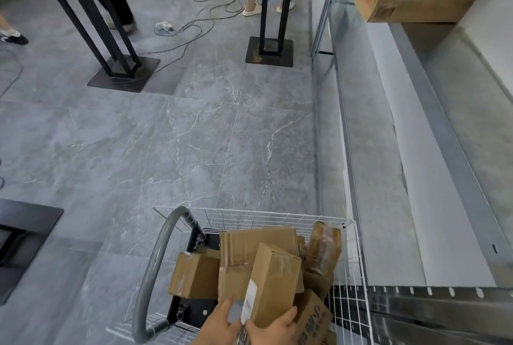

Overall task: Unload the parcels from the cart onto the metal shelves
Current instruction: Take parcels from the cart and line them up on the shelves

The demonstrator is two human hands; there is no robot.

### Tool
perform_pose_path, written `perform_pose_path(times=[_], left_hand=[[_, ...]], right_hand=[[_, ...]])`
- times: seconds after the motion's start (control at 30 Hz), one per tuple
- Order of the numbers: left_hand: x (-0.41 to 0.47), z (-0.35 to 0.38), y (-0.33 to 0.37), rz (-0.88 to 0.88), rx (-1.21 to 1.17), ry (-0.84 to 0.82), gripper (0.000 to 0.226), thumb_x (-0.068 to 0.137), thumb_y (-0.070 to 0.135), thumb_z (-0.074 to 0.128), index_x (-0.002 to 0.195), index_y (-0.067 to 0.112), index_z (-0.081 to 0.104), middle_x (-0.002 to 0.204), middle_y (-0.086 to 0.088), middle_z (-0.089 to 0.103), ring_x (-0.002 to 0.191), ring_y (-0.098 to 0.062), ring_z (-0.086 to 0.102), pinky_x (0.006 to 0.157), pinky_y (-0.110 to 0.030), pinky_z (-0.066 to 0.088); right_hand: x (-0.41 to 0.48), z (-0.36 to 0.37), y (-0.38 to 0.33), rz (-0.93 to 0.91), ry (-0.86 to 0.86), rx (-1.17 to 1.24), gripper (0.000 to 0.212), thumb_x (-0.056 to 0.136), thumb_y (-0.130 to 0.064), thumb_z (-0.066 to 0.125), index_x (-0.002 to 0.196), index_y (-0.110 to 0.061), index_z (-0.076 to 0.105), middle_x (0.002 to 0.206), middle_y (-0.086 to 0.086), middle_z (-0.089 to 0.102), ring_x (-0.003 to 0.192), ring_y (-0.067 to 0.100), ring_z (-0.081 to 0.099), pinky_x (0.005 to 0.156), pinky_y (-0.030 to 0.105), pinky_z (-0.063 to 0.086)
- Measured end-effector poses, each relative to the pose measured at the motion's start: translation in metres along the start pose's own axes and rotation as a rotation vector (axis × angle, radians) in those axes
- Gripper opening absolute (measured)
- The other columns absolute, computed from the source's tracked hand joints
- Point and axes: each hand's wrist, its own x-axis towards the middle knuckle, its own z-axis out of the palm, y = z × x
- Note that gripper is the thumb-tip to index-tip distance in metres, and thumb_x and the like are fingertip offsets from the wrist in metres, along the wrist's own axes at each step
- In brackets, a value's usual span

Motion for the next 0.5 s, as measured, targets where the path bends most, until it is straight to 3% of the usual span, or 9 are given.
perform_pose_path(times=[0.13, 0.23, 0.3, 0.37, 0.43, 0.5], left_hand=[[-0.011, -0.02, 0.017, 0.032, -0.089, -0.023, 0.074, 0.091, 0.04, 0.053, 0.149, 0.022, 0.012, 0.15, 0.001, 0.026, 0.138, -0.017, 0.03, 0.103, -0.019, 0.03], [-0.025, -0.04, 0.027, 0.109, -0.081, 0.018, 0.082, 0.067, 0.063, 0.06, 0.135, 0.044, 0.019, 0.138, 0.011, 0.037, 0.131, -0.012, 0.036, 0.108, -0.025, 0.032], [-0.032, -0.056, 0.034, 0.13, -0.023, 0.041, 0.076, 0.076, 0.053, 0.067, 0.135, 0.044, 0.019, 0.143, 0.007, 0.039, 0.133, -0.016, 0.037, 0.111, -0.035, 0.033], [-0.039, -0.075, 0.046, 0.136, -0.036, 0.056, 0.082, 0.08, 0.047, 0.068, 0.144, 0.034, 0.019, 0.145, 0.004, 0.039, 0.133, -0.018, 0.039, 0.11, -0.031, 0.032], [-0.057, -0.098, 0.073, 0.165, -0.118, 0.041, 0.098, 0.064, 0.066, 0.073, 0.143, 0.04, 0.019, 0.142, 0.007, 0.044, 0.127, -0.015, 0.046, 0.109, -0.032, 0.036], [-0.073, -0.121, 0.098, 0.199, -0.245, 0.005, 0.109, 0.047, 0.077, 0.073, 0.138, 0.046, 0.021, 0.136, 0.012, 0.046, 0.123, -0.016, 0.048, 0.106, -0.036, 0.04]], right_hand=[[0.006, -0.02, -0.009, 0.007, -0.171, 0.115, 0.121, 0.066, -0.046, 0.082, 0.15, -0.012, 0.001, 0.145, 0.009, 0.03, 0.13, 0.023, 0.04, 0.106, 0.033, 0.037], [0.005, -0.045, -0.02, -0.097, -0.231, 0.243, 0.116, 0.07, -0.036, 0.081, 0.152, -0.014, 0.002, 0.149, 0.007, 0.027, 0.133, 0.024, 0.036, 0.108, 0.035, 0.035], [0.001, -0.062, -0.031, -0.191, -0.249, 0.38, 0.116, 0.065, -0.032, 0.084, 0.153, -0.018, 0.008, 0.149, 0.004, 0.034, 0.13, 0.024, 0.041, 0.108, 0.038, 0.039], [-0.01, -0.086, -0.051, -0.255, -0.25, 0.469, 0.117, 0.06, -0.036, 0.085, 0.152, -0.022, 0.015, 0.144, -0.001, 0.043, 0.127, 0.022, 0.047, 0.106, 0.039, 0.041], [-0.018, -0.108, -0.075, -0.294, -0.298, 0.55, 0.113, 0.061, -0.04, 0.084, 0.152, -0.023, 0.019, 0.138, -0.001, 0.05, 0.121, 0.022, 0.051, 0.1, 0.041, 0.045], [-0.028, -0.134, -0.102, -0.354, -0.365, 0.644, 0.09, 0.073, -0.03, 0.079, 0.148, -0.022, 0.029, 0.127, 0.0, 0.057, 0.107, 0.019, 0.057, 0.085, 0.037, 0.049]])
